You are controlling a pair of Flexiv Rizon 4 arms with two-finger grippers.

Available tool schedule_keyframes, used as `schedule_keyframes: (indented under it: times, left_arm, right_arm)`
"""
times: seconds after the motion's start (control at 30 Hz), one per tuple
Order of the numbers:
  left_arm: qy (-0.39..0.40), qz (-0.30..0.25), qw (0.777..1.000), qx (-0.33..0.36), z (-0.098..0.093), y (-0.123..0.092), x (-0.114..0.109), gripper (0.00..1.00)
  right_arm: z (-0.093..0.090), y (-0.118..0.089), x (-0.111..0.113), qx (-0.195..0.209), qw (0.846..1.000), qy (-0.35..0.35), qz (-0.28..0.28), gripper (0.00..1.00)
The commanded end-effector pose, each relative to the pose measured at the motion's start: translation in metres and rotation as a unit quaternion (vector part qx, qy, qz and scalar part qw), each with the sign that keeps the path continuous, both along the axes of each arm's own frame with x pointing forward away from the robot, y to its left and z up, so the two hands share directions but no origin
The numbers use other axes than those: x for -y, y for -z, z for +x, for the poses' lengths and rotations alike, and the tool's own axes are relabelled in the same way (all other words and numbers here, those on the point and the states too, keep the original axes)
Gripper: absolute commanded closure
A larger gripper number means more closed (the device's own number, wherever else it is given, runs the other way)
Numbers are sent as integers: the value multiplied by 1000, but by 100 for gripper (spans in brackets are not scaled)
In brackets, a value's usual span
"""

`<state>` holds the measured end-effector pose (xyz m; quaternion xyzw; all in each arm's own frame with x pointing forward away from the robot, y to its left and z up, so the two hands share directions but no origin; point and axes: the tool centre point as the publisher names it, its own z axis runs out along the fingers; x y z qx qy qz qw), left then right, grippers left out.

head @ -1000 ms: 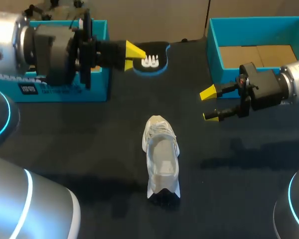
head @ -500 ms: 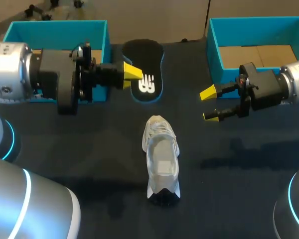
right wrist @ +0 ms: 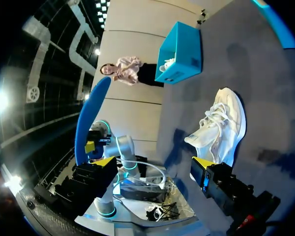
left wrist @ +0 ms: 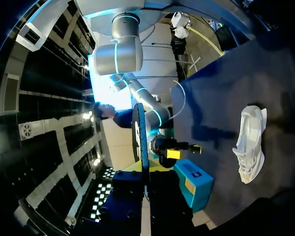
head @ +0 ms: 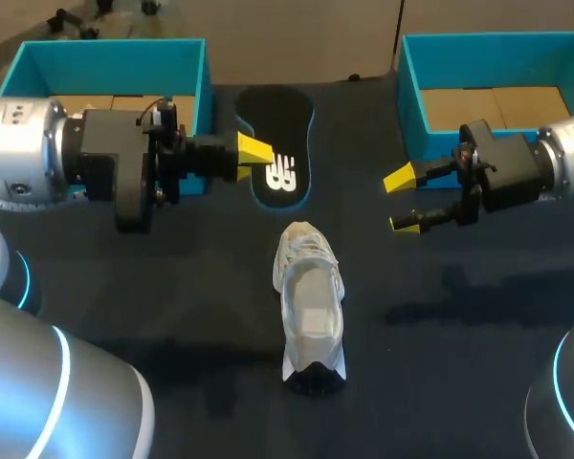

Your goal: Take the shoe out of the shoebox, open the shoe tongue, remove and reinsert the insole, then place the shoe into the shoebox

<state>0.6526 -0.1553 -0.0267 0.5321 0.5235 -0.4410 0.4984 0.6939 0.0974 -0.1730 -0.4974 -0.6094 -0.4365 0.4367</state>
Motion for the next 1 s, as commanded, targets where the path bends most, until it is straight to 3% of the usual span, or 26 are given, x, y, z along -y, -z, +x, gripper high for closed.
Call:
schedule_keyframes:
  times: [0.03, 0.23, 0.53, 0.73, 1.0]
  left_arm:
    - [-7, 13, 1000, 26, 1, 6, 3, 100]
    - [-11, 14, 998, 65, 6, 43, 4, 100]
    - [6, 9, 995, 101, 8, 76, 6, 100]
    - [7, 8, 992, 128, 9, 89, 5, 100]
    - [8, -11, 994, 113, 12, 94, 2, 100]
  right_arm:
    - [0, 0, -1, 0, 1000, 0, -1, 0]
    - [0, 0, -1, 0, 1000, 0, -1, 0]
    - [0, 0, -1, 0, 1000, 0, -1, 0]
    - [0, 0, -1, 0, 1000, 0, -1, 0]
    - [0, 0, -1, 0, 1000, 0, -1, 0]
